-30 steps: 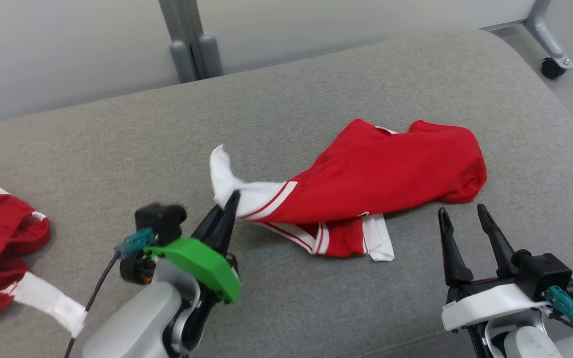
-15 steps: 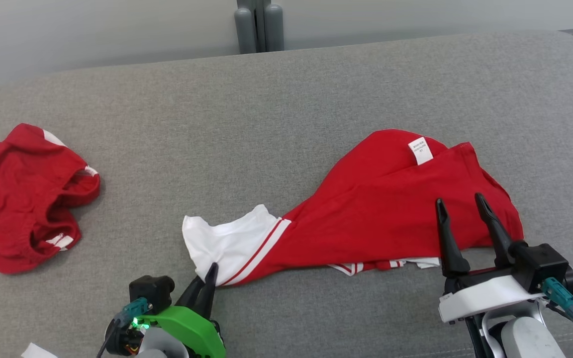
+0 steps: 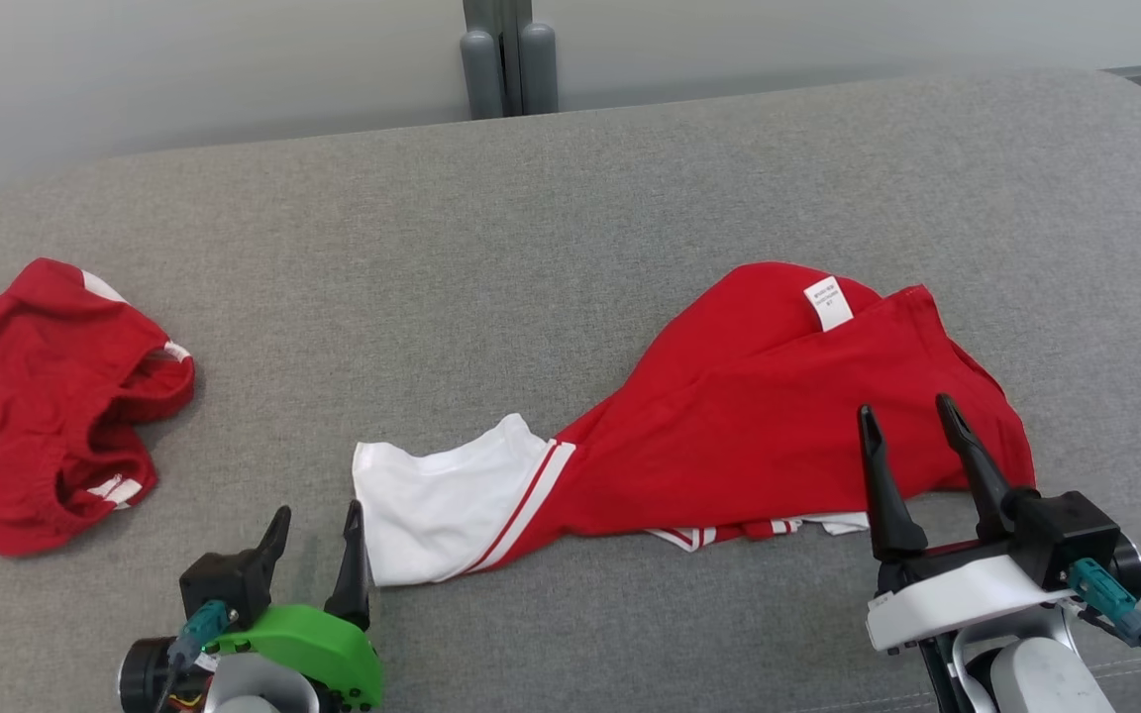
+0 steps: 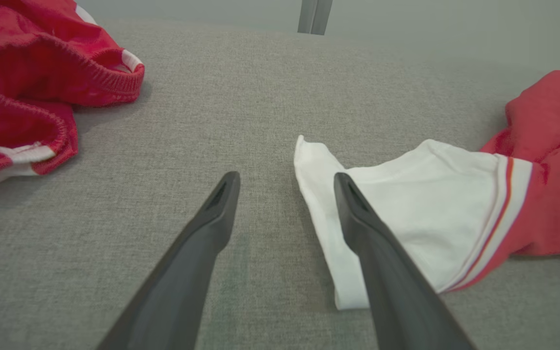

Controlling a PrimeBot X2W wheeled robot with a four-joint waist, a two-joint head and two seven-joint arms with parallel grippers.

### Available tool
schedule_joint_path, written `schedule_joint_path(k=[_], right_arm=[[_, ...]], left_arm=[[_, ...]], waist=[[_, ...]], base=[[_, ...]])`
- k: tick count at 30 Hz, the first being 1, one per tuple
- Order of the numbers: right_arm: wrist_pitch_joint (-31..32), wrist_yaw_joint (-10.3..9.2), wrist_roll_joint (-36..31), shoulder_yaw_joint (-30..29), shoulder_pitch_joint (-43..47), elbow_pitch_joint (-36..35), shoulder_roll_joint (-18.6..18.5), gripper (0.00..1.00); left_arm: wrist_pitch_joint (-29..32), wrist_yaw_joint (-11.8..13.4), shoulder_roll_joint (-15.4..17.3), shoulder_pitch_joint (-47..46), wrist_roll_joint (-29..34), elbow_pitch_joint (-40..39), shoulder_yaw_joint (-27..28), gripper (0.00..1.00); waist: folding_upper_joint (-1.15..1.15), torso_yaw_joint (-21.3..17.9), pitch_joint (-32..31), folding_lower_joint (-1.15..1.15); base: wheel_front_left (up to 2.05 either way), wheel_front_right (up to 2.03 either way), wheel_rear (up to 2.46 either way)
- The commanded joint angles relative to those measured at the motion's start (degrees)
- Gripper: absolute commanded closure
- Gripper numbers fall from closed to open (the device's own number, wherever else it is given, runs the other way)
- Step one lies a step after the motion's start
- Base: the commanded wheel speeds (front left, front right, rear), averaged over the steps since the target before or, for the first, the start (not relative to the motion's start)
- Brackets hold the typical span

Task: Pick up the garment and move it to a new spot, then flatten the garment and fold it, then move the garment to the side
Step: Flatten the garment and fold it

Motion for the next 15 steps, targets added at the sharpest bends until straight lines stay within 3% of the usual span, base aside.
schedule_joint_path(k=[1,15], right_arm=[[0.0,-0.07,0.07,0.31,-0.15,0.0,-0.08,0.0],[0.0,-0.07,-0.28,1.01,-2.73,-0.37,-0.09,0.0]], left_arm=[[0.68,-0.31,1.0,-2.32,1.0,1.42,-0.27,0.0],[15.04,-0.89,2.98,-14.86,4.17,8.9,-5.05,0.0]], waist=[[0.0,-0.21,0.43,0.0],[0.0,-1.87,4.67,0.0]], base=[[0.0,0.0,0.0],[0.0,0.0,0.0]])
